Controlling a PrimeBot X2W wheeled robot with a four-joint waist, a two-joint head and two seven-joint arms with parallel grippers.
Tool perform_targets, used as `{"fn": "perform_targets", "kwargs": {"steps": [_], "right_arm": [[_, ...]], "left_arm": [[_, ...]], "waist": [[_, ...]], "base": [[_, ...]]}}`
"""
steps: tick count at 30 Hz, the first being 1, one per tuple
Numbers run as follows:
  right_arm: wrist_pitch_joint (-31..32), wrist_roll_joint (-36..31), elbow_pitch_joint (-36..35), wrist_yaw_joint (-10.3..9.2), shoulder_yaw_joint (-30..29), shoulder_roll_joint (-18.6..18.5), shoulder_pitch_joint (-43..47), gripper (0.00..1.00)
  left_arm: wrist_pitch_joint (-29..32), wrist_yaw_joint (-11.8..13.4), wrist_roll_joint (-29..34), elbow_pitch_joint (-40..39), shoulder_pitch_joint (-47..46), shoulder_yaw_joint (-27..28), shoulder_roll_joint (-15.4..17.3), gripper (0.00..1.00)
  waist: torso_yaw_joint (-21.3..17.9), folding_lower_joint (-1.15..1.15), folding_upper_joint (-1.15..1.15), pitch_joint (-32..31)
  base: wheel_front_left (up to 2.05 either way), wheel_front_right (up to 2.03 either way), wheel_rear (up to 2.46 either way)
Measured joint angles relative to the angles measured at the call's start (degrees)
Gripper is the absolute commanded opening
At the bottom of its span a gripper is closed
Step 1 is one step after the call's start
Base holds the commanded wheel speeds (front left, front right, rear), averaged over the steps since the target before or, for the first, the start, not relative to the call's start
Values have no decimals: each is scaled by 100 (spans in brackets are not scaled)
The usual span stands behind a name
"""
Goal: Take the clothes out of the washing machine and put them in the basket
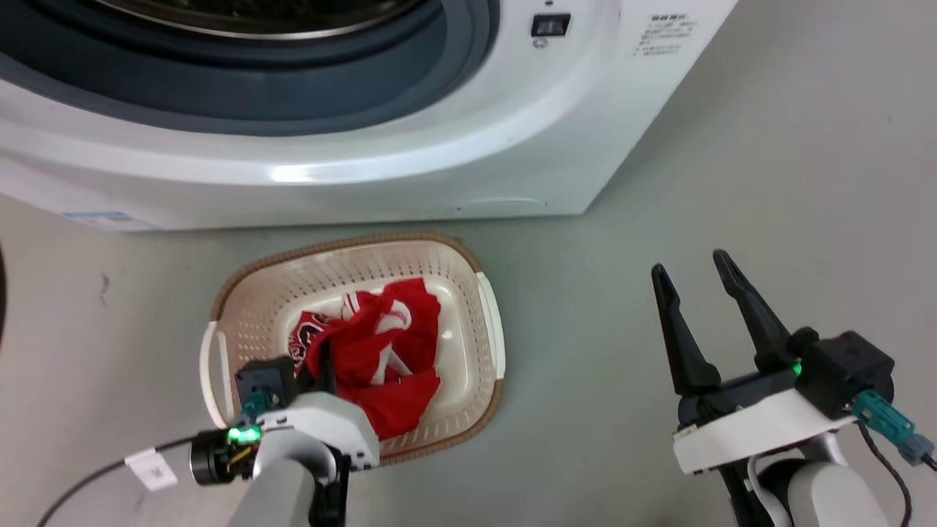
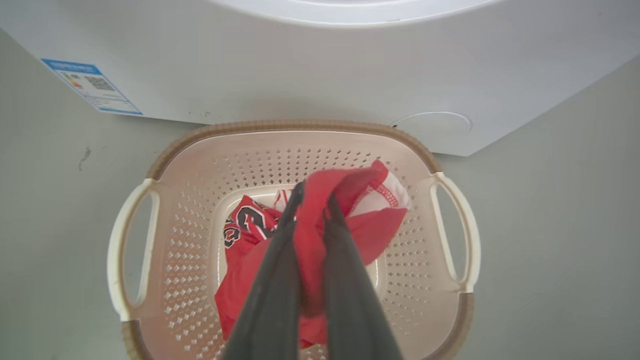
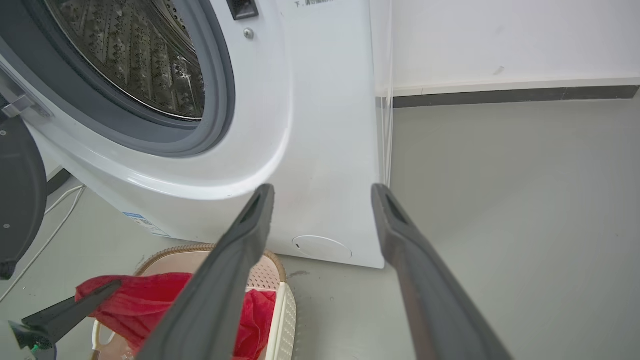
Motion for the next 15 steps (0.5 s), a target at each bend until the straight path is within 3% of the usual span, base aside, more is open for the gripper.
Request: {"fn": "perform_targets", "kwargs": {"steps": [15], "right_arm": [[-299, 134, 366, 0, 350, -1, -661, 100]], "left_arm": [[-16, 83, -31, 1779, -1310, 756, 148, 0]], "waist": [[-514, 0, 0, 1364]], "base": [[0, 0, 0]]}}
